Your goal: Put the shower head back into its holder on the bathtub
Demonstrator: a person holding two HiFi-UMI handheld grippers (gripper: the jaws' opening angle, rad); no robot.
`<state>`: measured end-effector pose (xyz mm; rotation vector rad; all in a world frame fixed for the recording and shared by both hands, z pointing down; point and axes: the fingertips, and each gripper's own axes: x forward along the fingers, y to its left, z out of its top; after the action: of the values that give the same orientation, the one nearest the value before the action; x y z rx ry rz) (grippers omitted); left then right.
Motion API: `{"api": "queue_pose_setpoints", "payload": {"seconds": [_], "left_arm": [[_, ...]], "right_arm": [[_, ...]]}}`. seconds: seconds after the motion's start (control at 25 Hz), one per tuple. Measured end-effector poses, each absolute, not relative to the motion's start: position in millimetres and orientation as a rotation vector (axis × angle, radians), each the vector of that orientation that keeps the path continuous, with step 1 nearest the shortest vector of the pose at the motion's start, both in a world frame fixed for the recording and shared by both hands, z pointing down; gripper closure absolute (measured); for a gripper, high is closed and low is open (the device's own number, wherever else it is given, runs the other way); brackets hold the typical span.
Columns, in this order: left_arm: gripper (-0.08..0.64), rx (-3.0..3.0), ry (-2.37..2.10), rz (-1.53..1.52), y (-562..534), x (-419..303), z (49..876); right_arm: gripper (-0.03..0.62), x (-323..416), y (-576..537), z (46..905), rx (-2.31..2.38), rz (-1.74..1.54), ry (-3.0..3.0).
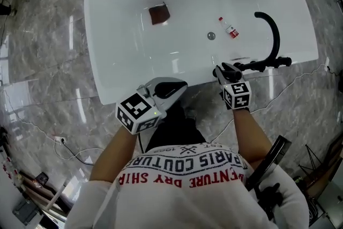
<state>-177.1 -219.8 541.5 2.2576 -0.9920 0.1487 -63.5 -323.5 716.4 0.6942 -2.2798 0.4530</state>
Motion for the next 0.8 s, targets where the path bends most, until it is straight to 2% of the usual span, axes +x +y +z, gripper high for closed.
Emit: {"api": "queue_pose_setpoints", "payload": {"seconds": [0.24, 0.4, 0.64, 0.72, 0.8], "left_arm": [[0.558, 2.235, -1.026, 0.145, -216, -185, 544], [0.557, 2.248, -1.043, 0.153, -214, -180, 540], [0.557, 2.291, -1.065, 0.169, -203, -161, 522], [0.557, 2.299, -1.078, 0.173, -193, -150, 514], [0.558, 2.310, -1.092, 0.195, -181, -136, 504]], "right_arm": [[0.488, -68, -326, 718, 0.706, 0.413, -2.276], [0.403, -64, -331, 703, 0.754, 0.455, -2.305], [0.402, -43, -311, 666, 0.742, 0.515, -2.372], [0.449, -31, -295, 644, 0.712, 0.500, -2.396], [0.541, -18, -280, 617, 0.691, 0.448, -2.403]]}}
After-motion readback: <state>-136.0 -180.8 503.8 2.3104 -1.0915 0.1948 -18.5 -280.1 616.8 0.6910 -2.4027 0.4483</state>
